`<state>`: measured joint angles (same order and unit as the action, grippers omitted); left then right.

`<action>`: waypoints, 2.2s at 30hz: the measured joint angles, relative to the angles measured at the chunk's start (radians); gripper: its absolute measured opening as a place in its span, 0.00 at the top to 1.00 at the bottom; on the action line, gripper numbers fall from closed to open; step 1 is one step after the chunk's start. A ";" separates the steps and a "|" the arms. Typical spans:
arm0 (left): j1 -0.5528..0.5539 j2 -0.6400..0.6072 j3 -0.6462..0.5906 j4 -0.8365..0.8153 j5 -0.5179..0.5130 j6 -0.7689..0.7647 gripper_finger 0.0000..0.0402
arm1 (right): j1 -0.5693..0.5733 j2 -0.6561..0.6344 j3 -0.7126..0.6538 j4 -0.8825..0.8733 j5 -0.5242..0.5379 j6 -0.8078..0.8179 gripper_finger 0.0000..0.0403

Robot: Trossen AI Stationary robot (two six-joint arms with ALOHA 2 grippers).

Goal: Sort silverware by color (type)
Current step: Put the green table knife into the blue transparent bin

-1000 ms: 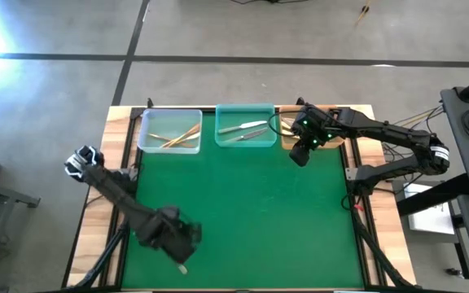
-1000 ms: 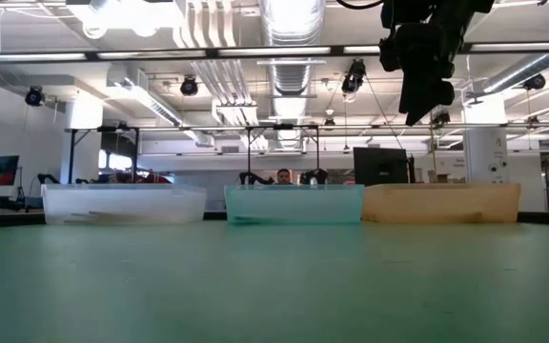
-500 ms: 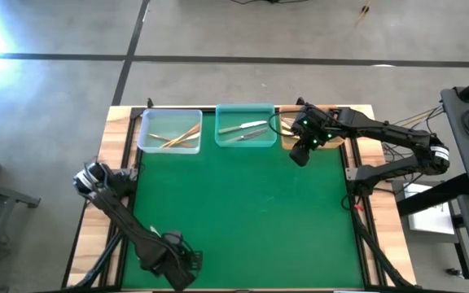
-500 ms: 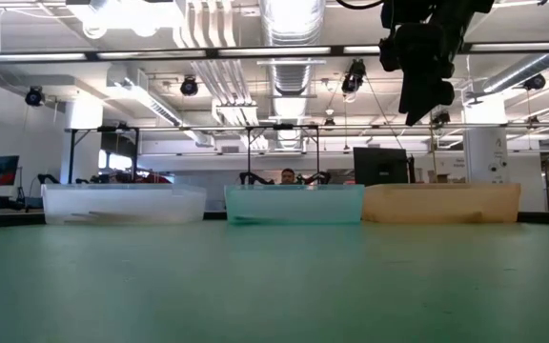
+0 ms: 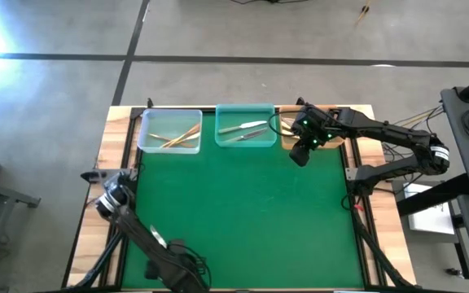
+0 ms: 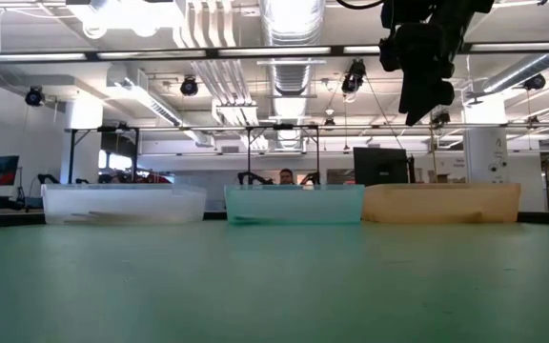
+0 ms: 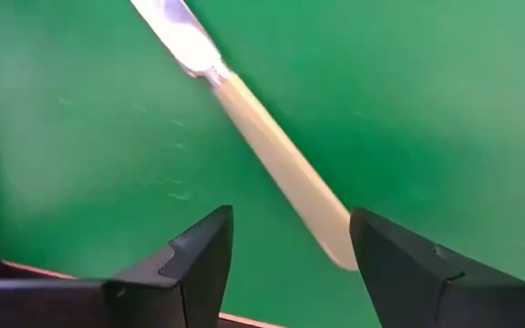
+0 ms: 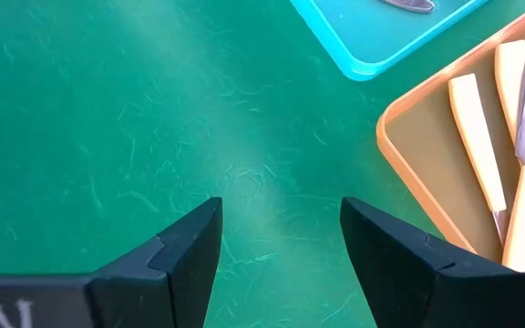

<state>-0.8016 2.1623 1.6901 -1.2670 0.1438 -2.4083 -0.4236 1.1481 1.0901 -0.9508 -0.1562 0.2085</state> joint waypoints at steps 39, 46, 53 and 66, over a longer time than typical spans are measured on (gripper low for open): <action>0.045 0.010 -0.068 0.213 -0.214 0.357 0.97 | 0.000 0.000 0.000 0.006 0.000 0.000 0.47; 0.111 -0.029 -0.122 0.203 -0.323 0.588 0.97 | 0.000 0.000 0.000 0.010 0.000 0.000 0.47; 0.243 -0.115 -0.248 0.349 -0.389 0.904 0.97 | 0.000 0.000 0.000 0.015 0.000 0.000 0.47; 0.670 -0.201 -0.264 0.577 -0.429 1.531 0.96 | 0.000 0.000 0.000 0.018 0.000 0.000 0.47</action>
<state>-0.1315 1.9617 1.4265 -0.6897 -0.2855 -0.8775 -0.4236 1.1484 1.0904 -0.9328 -0.1559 0.2085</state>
